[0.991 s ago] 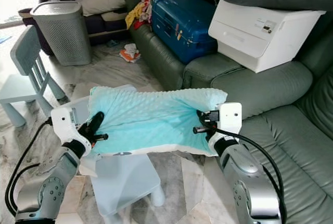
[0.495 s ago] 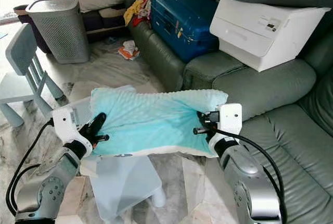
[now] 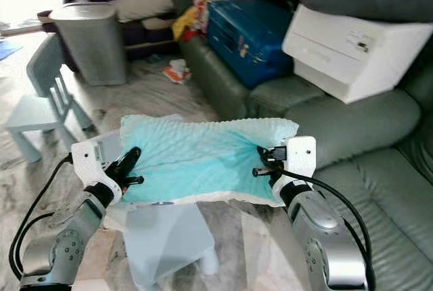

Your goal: Move the pillow to the sofa

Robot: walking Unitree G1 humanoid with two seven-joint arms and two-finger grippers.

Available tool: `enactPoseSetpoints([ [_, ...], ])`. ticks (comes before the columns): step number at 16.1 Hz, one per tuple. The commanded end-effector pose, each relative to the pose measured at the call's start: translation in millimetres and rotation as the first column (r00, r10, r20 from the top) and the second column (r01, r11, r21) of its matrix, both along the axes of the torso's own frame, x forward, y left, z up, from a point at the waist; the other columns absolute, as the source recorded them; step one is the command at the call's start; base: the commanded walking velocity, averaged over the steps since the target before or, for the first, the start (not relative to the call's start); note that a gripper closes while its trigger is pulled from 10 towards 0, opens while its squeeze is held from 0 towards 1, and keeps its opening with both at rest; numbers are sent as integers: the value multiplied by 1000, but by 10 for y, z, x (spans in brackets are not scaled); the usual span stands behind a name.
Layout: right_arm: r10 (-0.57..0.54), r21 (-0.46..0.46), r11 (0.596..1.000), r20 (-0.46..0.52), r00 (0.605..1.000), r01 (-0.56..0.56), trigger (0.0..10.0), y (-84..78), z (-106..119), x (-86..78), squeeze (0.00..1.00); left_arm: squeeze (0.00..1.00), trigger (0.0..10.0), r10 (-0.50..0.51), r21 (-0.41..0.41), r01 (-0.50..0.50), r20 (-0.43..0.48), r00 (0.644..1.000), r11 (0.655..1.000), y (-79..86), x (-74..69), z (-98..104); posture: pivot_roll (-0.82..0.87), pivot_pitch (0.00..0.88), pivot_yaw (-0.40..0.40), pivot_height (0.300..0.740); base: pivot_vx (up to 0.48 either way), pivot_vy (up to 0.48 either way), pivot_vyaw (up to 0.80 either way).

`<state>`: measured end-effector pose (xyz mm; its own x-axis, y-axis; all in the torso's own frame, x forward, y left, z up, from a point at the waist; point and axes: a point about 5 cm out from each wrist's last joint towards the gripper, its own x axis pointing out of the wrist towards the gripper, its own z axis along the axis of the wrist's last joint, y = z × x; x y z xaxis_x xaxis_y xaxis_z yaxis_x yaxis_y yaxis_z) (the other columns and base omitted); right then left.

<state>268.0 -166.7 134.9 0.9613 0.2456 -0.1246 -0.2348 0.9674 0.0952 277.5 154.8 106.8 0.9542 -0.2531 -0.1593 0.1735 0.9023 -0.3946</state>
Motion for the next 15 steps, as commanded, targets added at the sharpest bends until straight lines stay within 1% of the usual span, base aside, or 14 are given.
enactPoseSetpoints([
  [1, 10, -8, 1000, 42, 999, -9, 10000, 0, 104, 6, 0, 0, 10000, -30, -1, 30, 12, 999, 1000, -39, 0, 25, -171, 0, 7, 740, 0, 0, 0],
  [9, 6, -15, 1000, 43, 999, -6, 10000, -20, 105, 3, 0, 0, 10000, -37, -3, 37, 10, 999, 999, -52, -7, 9, -176, 0, 6, 740, 0, 0, 0],
  [14, 8, -16, 1000, 42, 999, -7, 10000, -18, 106, 0, 0, 0, 10000, -36, -2, 36, 10, 999, 999, -44, -7, 9, -177, 0, 6, 740, 0, -275, 0],
  [15, 6, -17, 1000, 42, 999, -5, 10000, -22, 103, -1, 0, 0, 10000, -38, 1, 38, 9, 999, 999, -48, -7, 3, -177, 0, 6, 740, 0, 0, 0],
])
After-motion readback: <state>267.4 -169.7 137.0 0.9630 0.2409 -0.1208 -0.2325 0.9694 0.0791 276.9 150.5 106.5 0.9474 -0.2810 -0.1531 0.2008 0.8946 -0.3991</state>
